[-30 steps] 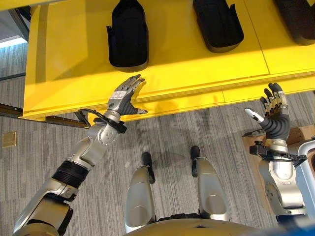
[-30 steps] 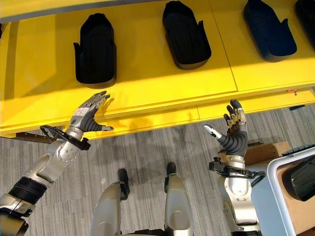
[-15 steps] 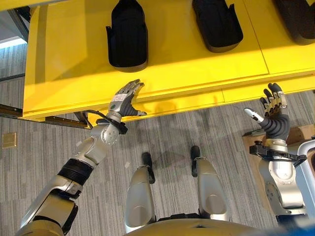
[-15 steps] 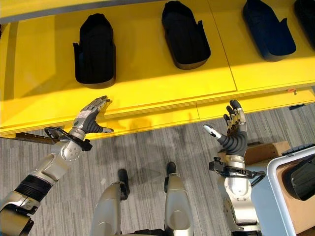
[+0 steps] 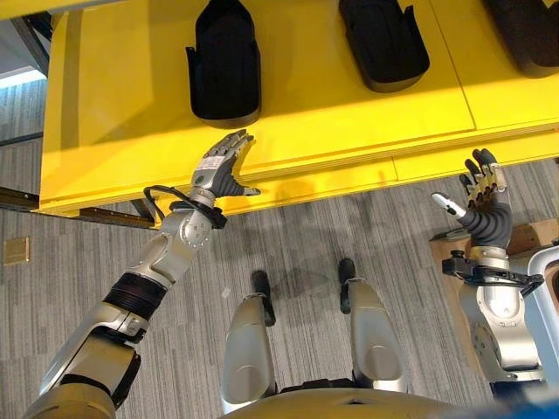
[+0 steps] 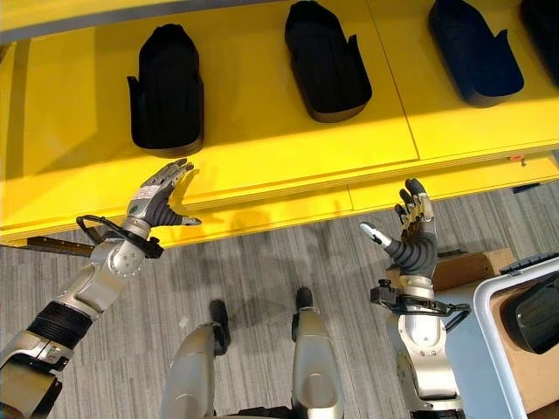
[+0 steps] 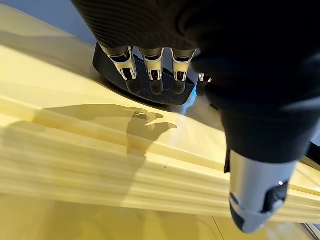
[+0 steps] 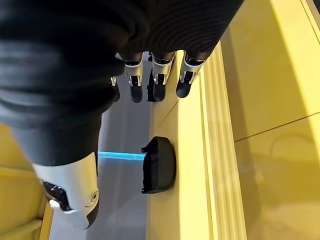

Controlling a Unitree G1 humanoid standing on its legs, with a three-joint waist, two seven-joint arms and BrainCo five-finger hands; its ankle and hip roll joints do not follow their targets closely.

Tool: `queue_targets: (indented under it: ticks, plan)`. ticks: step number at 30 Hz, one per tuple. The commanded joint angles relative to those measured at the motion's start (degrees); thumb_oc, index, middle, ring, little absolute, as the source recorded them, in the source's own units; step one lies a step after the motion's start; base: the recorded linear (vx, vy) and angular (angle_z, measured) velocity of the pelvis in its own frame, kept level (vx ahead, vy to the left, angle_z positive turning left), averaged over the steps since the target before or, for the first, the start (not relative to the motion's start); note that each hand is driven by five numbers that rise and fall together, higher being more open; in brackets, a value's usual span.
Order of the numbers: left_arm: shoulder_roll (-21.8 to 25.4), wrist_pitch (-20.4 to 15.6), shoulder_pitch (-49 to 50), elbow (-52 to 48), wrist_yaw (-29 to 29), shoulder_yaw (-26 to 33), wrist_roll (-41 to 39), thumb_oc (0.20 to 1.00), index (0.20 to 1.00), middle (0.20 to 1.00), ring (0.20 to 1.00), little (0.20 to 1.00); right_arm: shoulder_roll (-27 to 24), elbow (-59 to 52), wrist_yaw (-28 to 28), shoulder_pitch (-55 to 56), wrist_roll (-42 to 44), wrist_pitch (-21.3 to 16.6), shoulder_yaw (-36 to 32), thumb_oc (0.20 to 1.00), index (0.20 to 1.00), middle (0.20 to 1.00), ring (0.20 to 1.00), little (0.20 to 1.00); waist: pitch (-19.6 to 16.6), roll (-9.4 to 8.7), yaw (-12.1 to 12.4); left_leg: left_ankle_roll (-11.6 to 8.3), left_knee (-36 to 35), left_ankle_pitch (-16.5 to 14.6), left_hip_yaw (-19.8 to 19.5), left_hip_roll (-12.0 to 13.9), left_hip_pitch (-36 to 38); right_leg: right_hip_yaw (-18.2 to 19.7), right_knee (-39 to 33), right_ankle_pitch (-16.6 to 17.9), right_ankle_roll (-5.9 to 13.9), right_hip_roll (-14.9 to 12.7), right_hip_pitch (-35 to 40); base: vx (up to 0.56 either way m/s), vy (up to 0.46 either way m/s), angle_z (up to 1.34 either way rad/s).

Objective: Move parts from the plastic box to the shelf.

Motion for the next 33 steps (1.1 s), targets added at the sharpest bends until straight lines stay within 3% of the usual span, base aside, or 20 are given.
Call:
queue_targets:
  ticks: [1, 33]
  plan:
    - [1.49, -0.56, -0.68, 1.24, 0.63, 3.32, -1.14, 1.0, 1.0, 1.0, 1.0, 1.0, 1.19, -5.46, 0.18, 0.82, -0.2, -1.81, -3.21, 1.0, 1.0, 1.0, 1.0, 1.0, -2.54, -0.37, -0.57, -1.51, 1.43, 1.4, -3.73, 1.81, -2.54, -2.48, -1.2, -0.34, 2.31, -2.73, 4.42, 0.0, 0.0, 0.0]
    - [-0.76, 0.07, -9.41, 6.57, -0.89, -1.61, -1.17, 1.0, 1.0, 1.0, 1.0, 1.0, 0.99, -5.24, 1.21, 2.12, 0.77, -1.14, -3.58, 1.0, 1.0, 1.0, 1.0, 1.0, -2.68, -0.68, -1.72, -1.53, 2.31, 1.13, -3.24, 1.98, -2.81, -1.42, -0.6, 0.05, 2.34, -2.72, 3.63, 0.0, 0.0, 0.0]
